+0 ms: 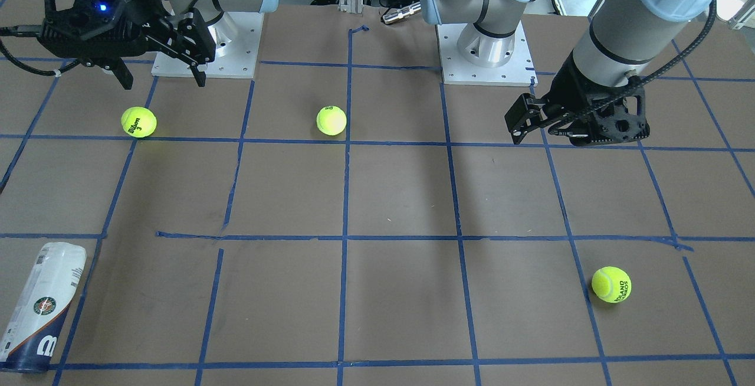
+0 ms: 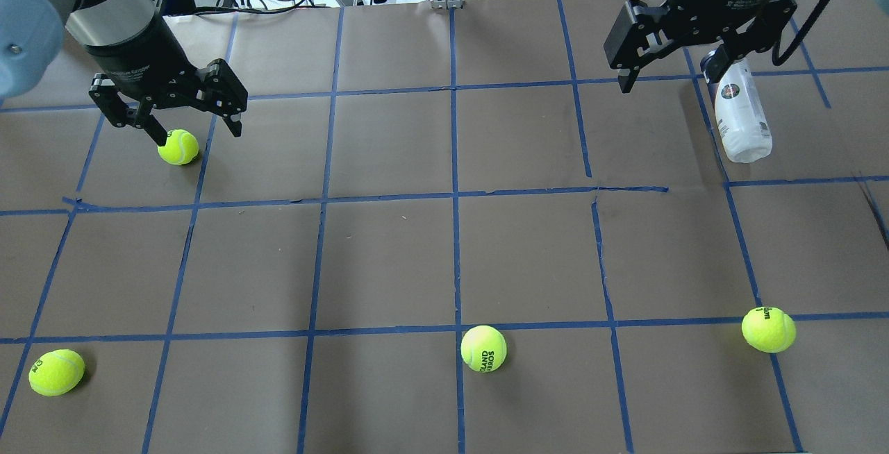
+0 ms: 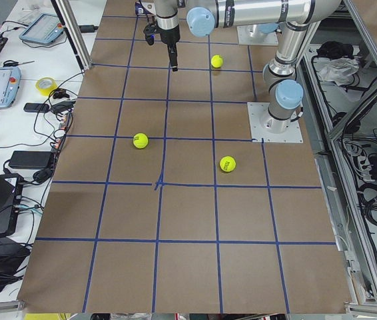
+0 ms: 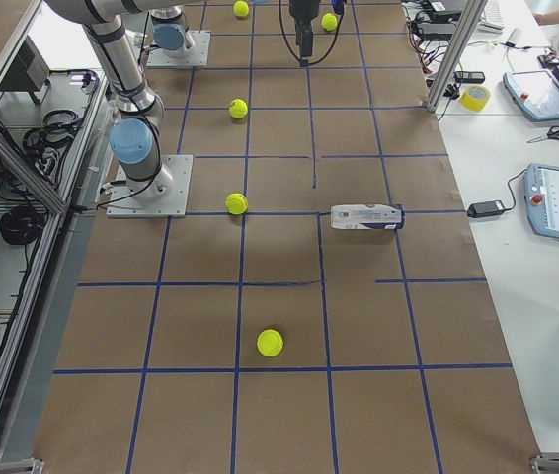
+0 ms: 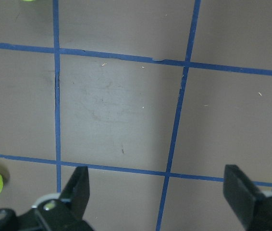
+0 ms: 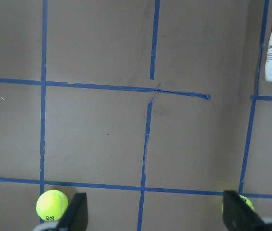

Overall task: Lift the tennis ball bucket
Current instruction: 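Move the right gripper toward the upright clear tennis ball can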

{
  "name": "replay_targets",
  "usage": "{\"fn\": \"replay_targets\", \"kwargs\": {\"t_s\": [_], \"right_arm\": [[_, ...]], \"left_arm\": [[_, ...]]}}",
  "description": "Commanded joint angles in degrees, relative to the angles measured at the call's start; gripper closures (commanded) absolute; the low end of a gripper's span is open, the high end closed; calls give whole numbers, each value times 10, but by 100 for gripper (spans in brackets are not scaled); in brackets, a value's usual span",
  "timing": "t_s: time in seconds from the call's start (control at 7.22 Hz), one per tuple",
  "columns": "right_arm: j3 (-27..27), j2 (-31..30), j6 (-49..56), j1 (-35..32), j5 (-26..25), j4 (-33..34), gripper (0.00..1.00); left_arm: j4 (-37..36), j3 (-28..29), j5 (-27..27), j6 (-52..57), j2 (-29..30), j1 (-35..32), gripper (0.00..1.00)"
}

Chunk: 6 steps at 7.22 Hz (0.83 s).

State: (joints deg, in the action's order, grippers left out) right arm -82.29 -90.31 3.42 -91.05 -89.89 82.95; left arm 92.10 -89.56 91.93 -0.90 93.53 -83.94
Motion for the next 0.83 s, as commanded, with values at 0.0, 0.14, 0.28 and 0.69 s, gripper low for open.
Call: {"fn": "replay_targets", "kwargs": {"t_s": [0.0,0.14,0.28,0.69], "right_arm": [[-1,0,-2,0,2,-2,0],[-1,0,0,0,-6,-5,0],[-2,4,-1,6,-5,-1,0],[3,12,-3,19,-2,24,0]], "left_arm": [[0,0,1,0,0,0,0],[0,0,1,0,0,0,0],[0,0,1,0,1,0,0],[-1,0,0,0,1,0,0]]}}
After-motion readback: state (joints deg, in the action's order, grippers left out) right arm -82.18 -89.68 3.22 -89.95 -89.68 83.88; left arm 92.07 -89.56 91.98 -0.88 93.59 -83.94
